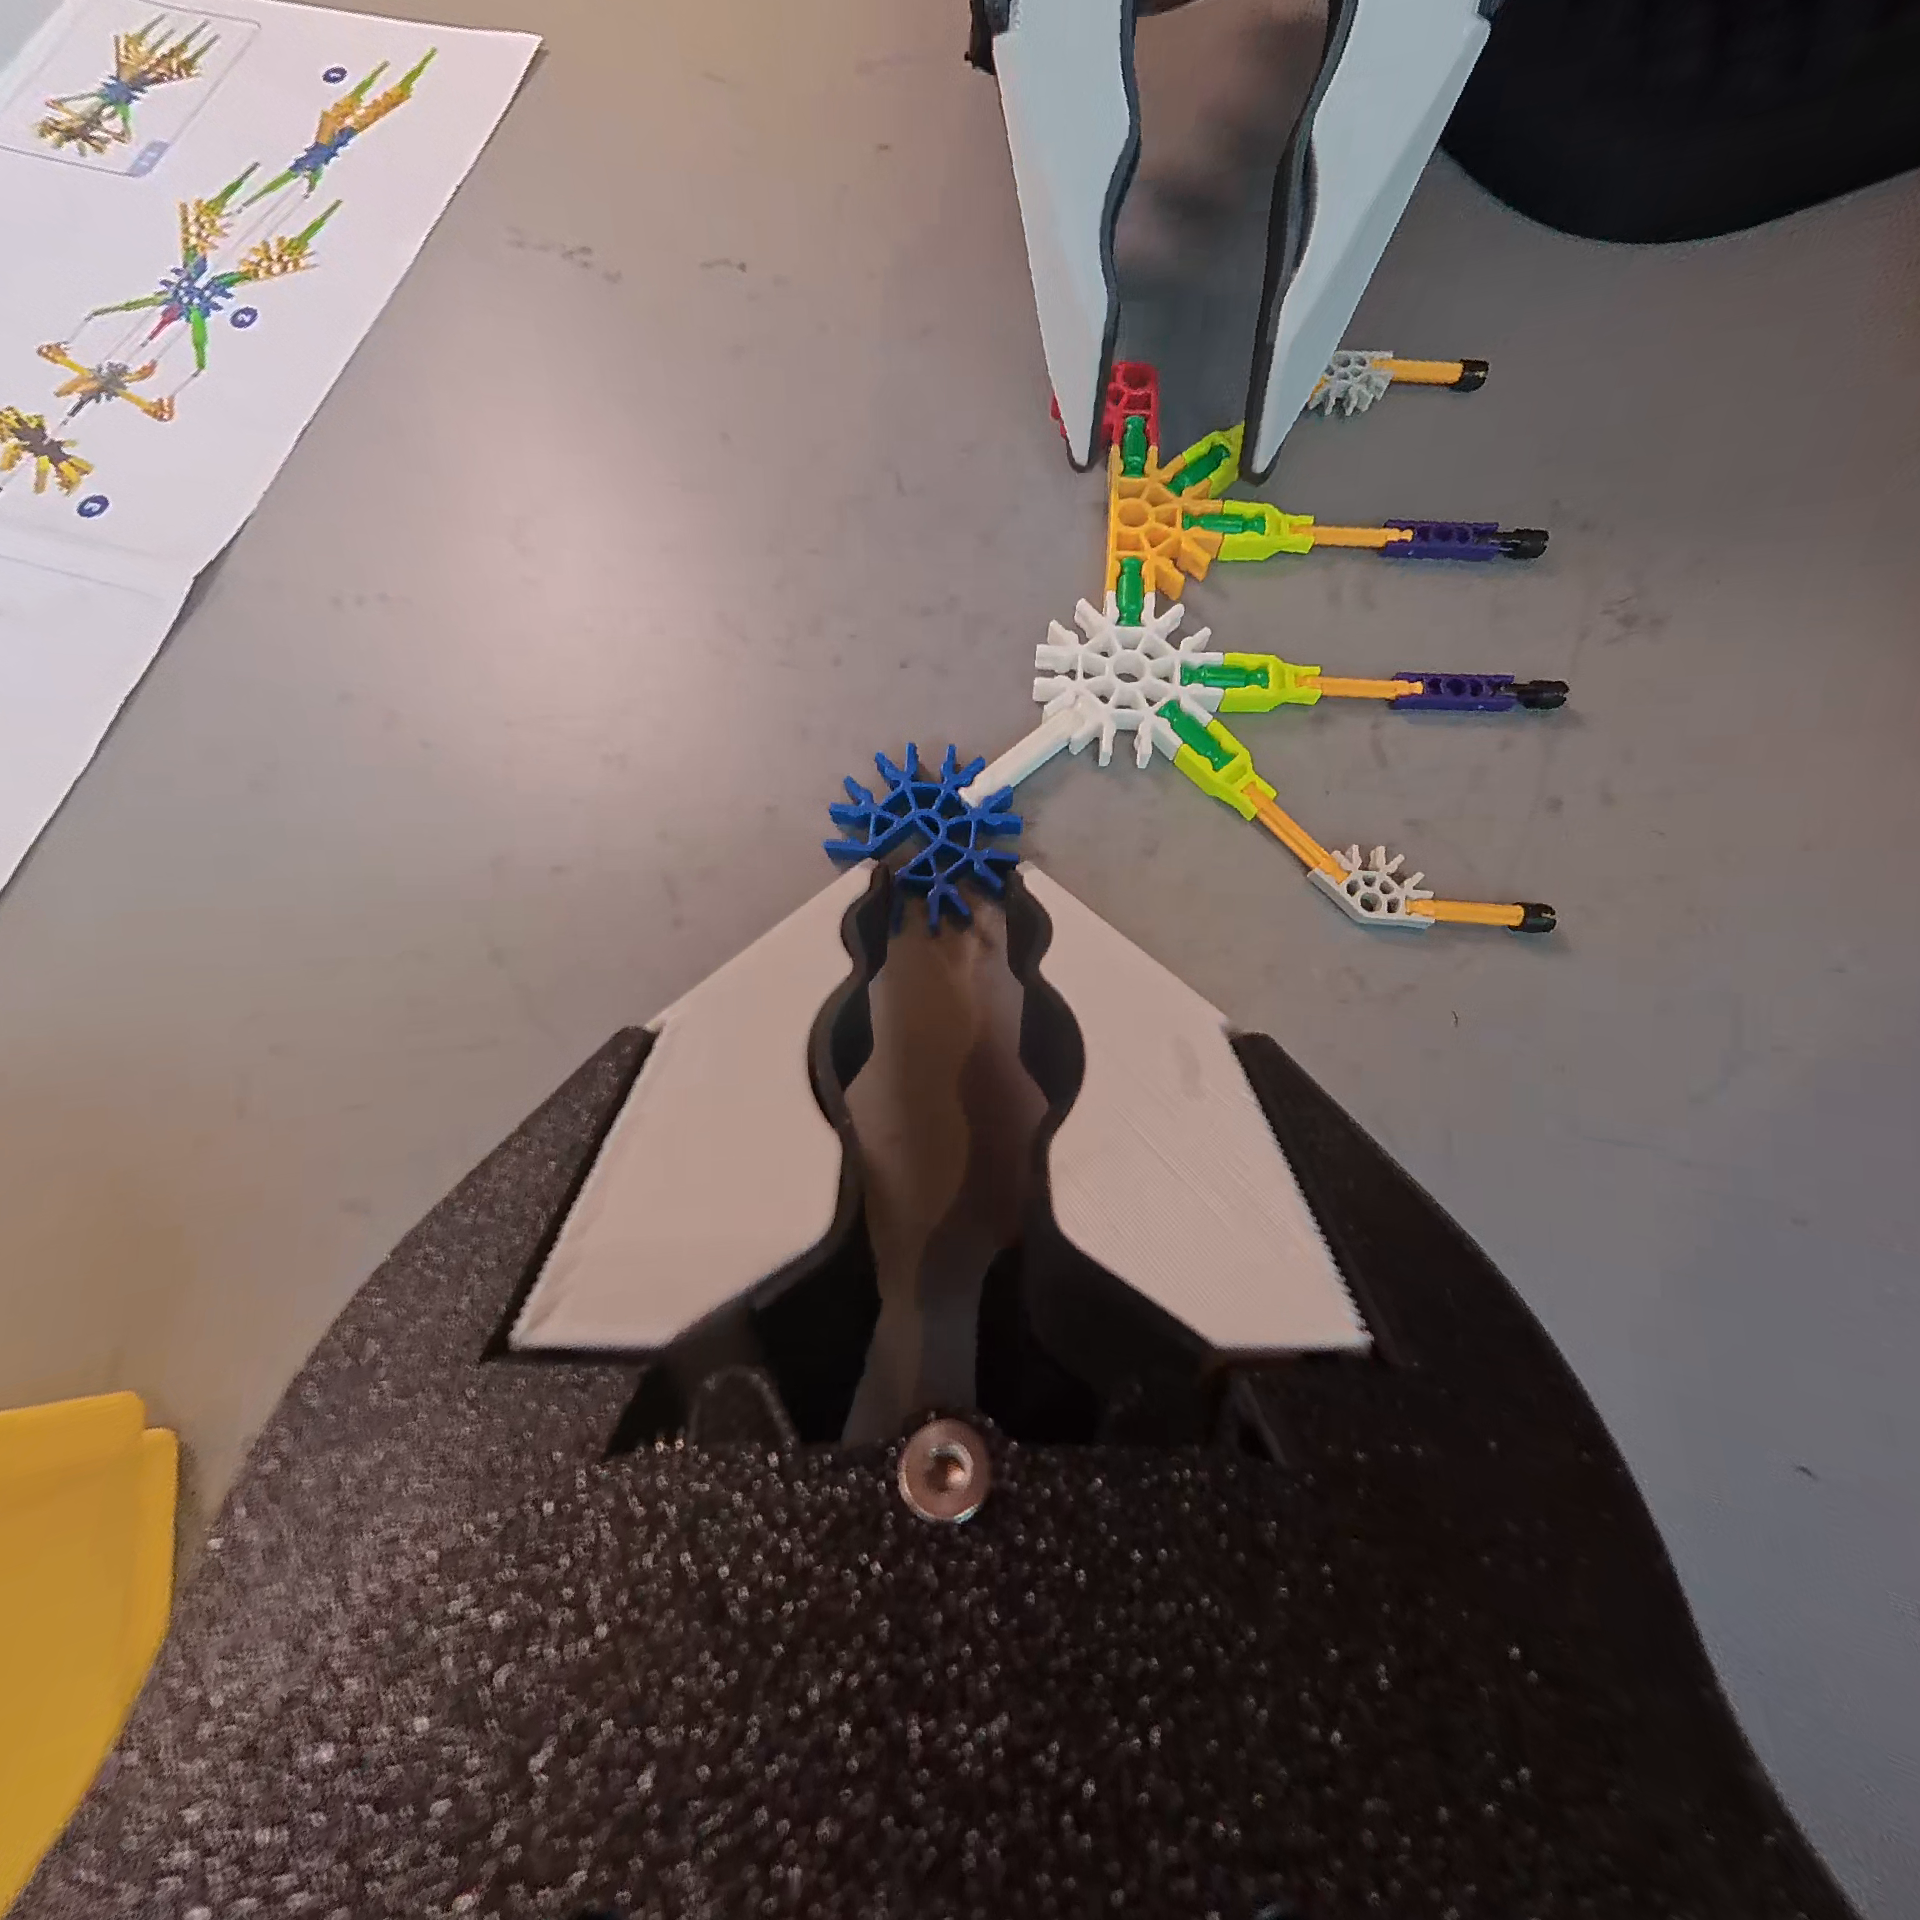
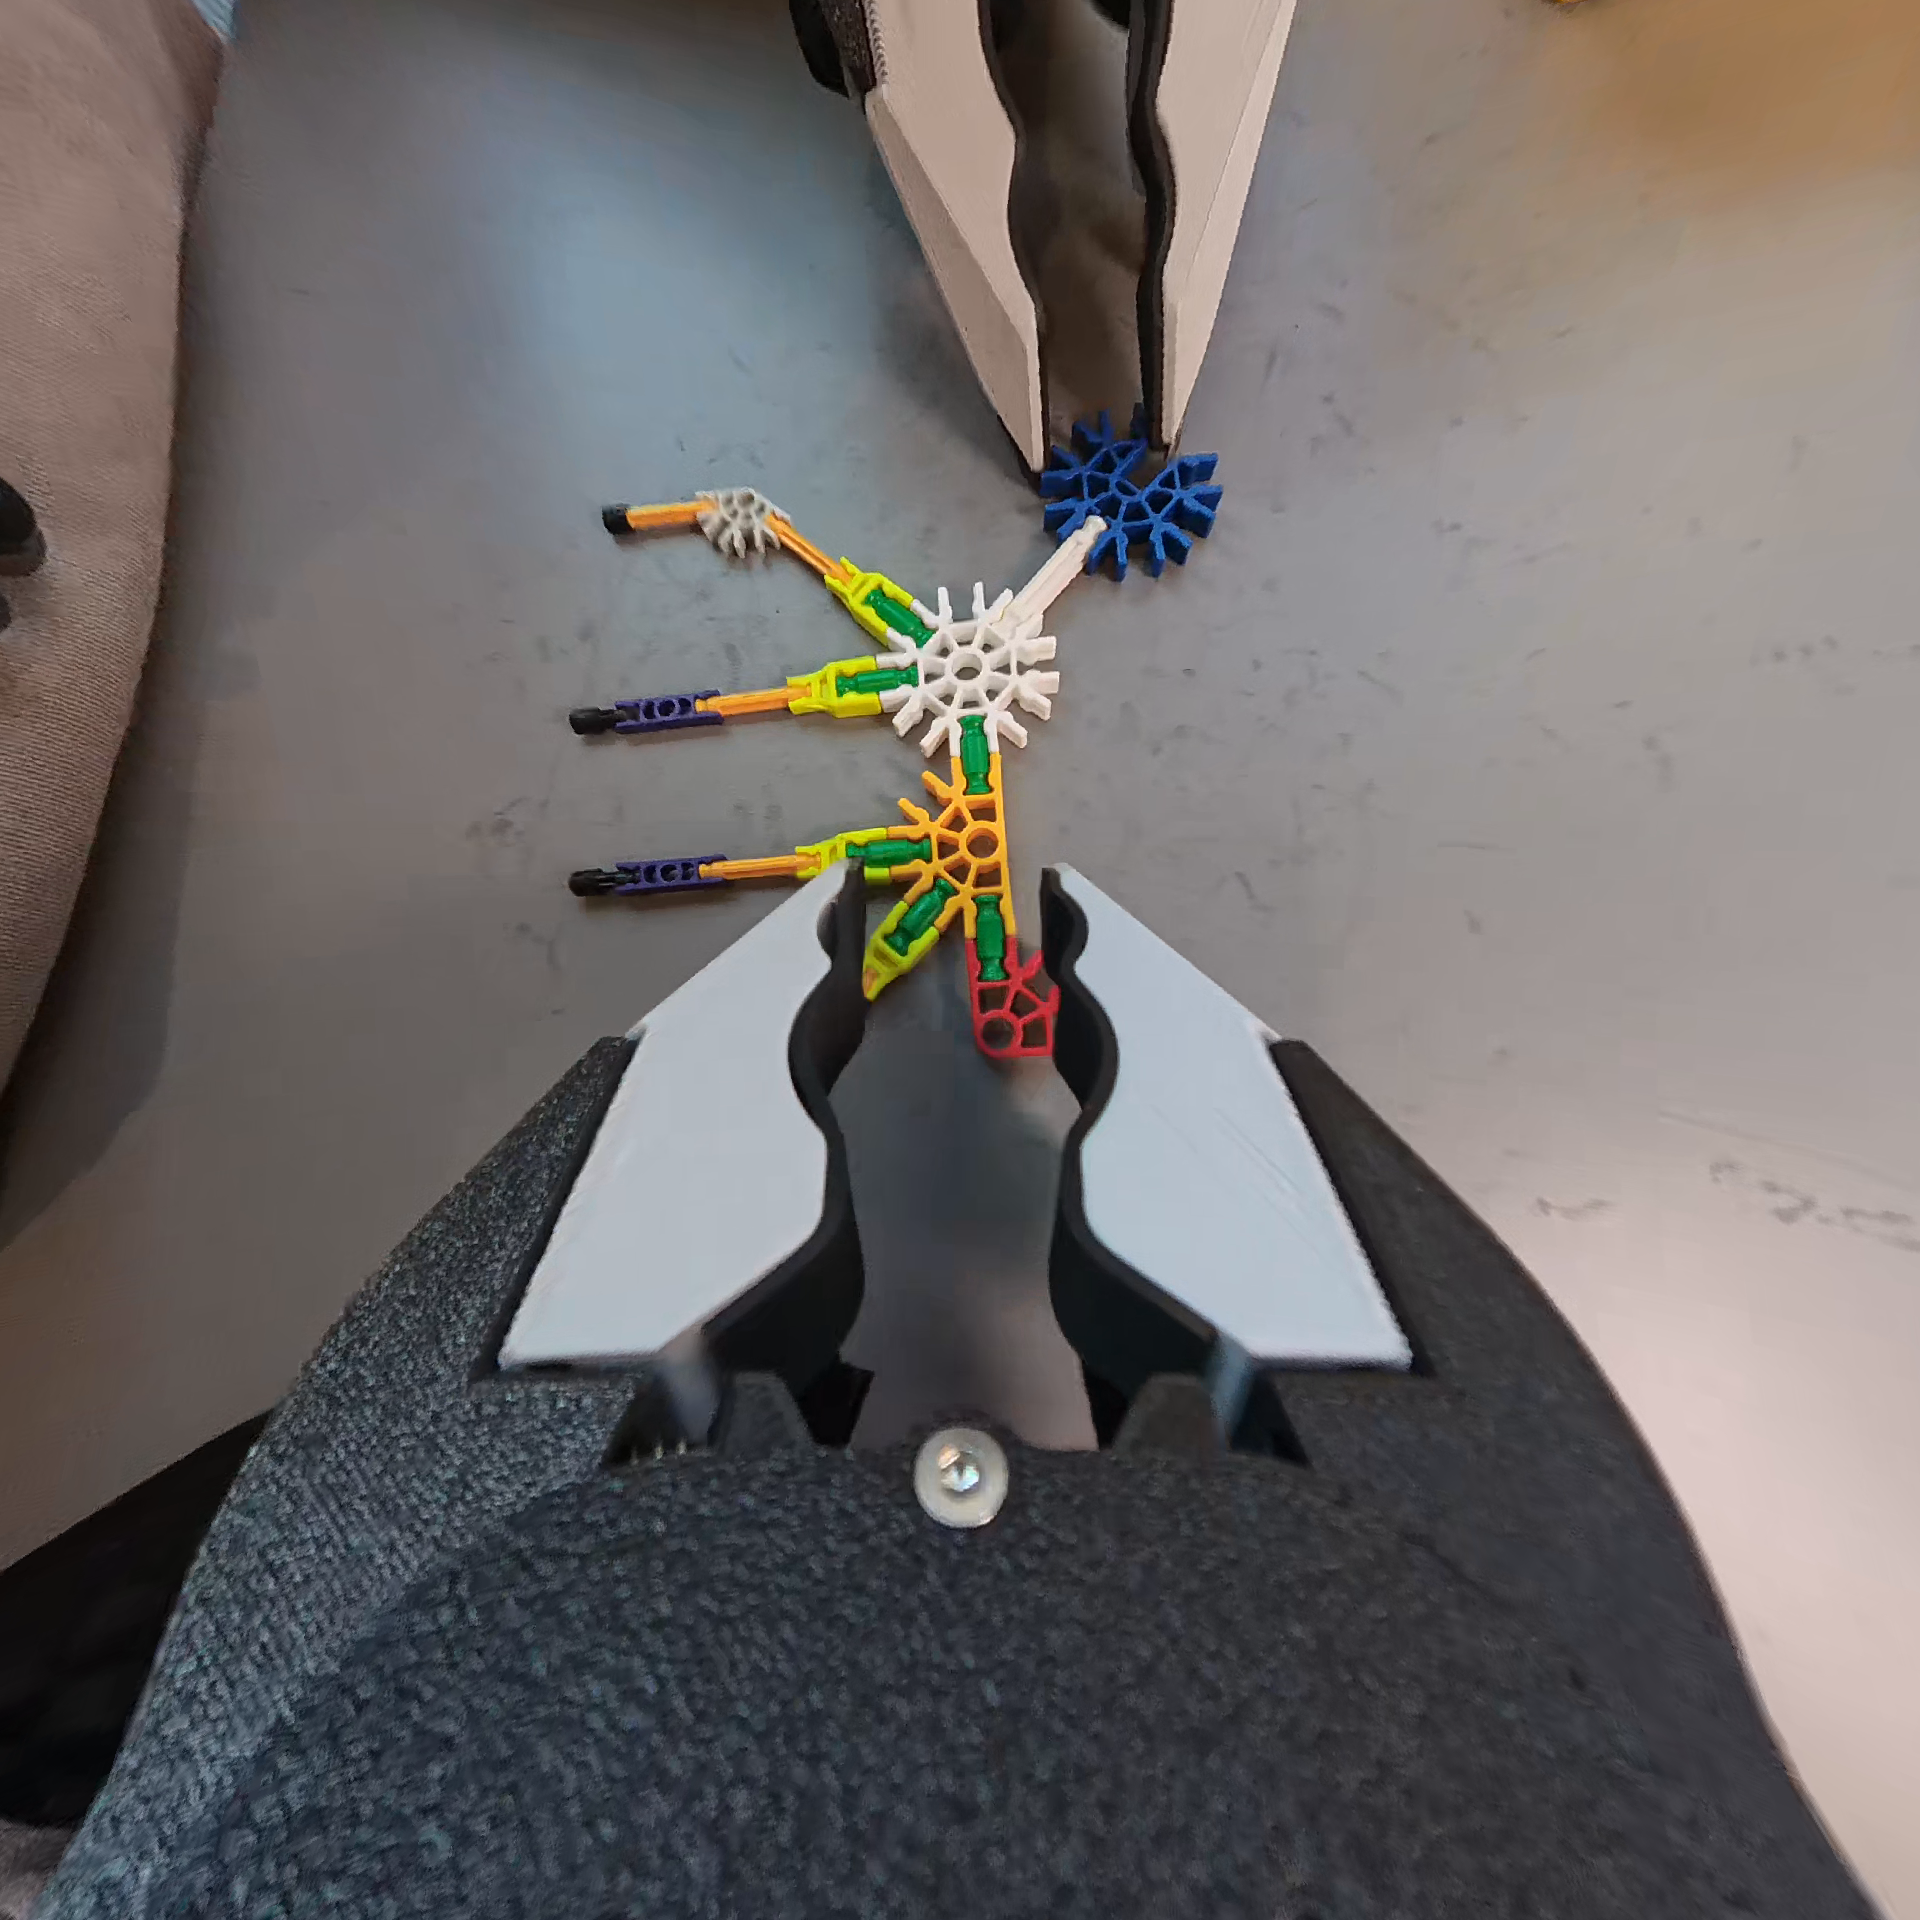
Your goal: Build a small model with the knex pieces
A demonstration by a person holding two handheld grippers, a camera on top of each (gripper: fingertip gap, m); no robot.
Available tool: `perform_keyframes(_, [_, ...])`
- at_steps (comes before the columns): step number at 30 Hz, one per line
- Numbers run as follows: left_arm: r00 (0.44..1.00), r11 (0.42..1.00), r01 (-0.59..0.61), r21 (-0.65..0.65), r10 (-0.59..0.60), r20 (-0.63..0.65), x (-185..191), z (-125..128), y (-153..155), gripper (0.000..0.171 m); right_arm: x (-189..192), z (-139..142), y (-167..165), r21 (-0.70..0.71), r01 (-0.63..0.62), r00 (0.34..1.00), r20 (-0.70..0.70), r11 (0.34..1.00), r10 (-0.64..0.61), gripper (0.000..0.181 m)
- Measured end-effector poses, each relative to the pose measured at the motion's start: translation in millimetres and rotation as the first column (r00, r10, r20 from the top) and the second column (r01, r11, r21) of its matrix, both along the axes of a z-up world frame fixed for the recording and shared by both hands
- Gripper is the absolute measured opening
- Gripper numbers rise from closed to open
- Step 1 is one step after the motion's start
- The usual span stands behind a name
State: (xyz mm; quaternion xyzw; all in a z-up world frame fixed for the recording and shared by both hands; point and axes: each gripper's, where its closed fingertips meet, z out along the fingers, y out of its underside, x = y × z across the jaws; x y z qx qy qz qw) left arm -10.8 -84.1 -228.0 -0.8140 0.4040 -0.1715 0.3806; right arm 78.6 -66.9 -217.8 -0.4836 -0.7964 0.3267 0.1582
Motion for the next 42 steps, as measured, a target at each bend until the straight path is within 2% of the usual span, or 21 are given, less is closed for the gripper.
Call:
perform_keyframes(4, [0.998,0.999,-0.035,0.034,0.033,0.052,-4.2,14.1,1.7,0.023,-15.7,44.0,9.3,-0.105,0.060,0.971,-0.225,0.993,-0.083,0.045])
perform_keyframes(9, [0.972,0.965,-0.192,0.177,0.162,0.173,-23.2,46.2,25.6,0.036,-38.1,75.6,48.7,-0.097,0.254,0.853,-0.446,0.962,-0.271,0.061])
perform_keyframes(11, [0.945,0.939,-0.261,0.224,0.202,0.256,-30.4,65.9,32.0,0.040,-43.8,86.1,63.0,-0.130,0.329,0.791,-0.504,0.935,-0.348,0.060])
perform_keyframes(15, [0.847,0.880,-0.401,0.256,0.250,0.469,-45.9,113.9,35.8,0.047,-44.9,107.2,86.4,-0.185,0.431,0.655,-0.609,0.883,-0.447,0.055])
perform_keyframes(19, [0.795,0.791,-0.526,0.314,0.325,0.513,-75.9,130.8,39.8,0.056,-39.1,117.6,104.4,-0.187,0.506,0.568,-0.662,0.842,-0.489,0.053])
perform_keyframes(23, [0.741,0.742,-0.600,0.300,0.373,0.558,-97.7,137.1,41.0,0.058,-36.8,116.8,111.9,-0.189,0.534,0.546,-0.667,0.824,-0.507,0.052])
perform_keyframes(29, [0.730,0.693,-0.632,0.348,0.381,0.567,-109.2,142.4,40.2,0.047,-36.6,114.3,116.3,-0.187,0.554,0.531,-0.671,0.811,-0.518,0.049])
perform_keyframes(32, [0.726,0.693,-0.631,0.348,0.370,0.579,-108.8,145.7,38.6,0.040,-35.6,115.8,117.5,-0.190,0.558,0.522,-0.676,0.808,-0.520,0.046])
perform_keyframes(34, [0.725,0.677,-0.639,0.365,0.371,0.580,-112.8,148.1,38.0,0.031,-35.3,115.1,117.8,-0.188,0.558,0.526,-0.674,0.808,-0.519,0.044])
perform_keyframes(36, [0.727,0.651,-0.651,0.391,0.385,0.568,-119.9,148.8,38.1,0.012,-35.4,113.1,117.7,-0.180,0.557,0.533,-0.670,0.810,-0.516,0.042])
perform_keyframes(39, [0.725,0.617,-0.669,0.415,0.416,0.549,-131.4,149.5,38.4,0.000,-35.7,109.7,117.3,-0.154,0.560,0.548,-0.669,0.814,-0.503,0.038])
perform_keyframes(41, [0.726,0.582,-0.678,0.450,0.432,0.536,-141.4,156.2,36.5,0.000,-35.6,108.4,117.7,-0.129,0.567,0.554,-0.671,0.813,-0.493,0.037])
perform_keyframes(42, [0.722,0.545,-0.688,0.479,0.450,0.525,-150.6,162.8,34.6,0.000,-34.9,107.6,119.1,-0.114,0.576,0.554,-0.673,0.809,-0.490,0.037])
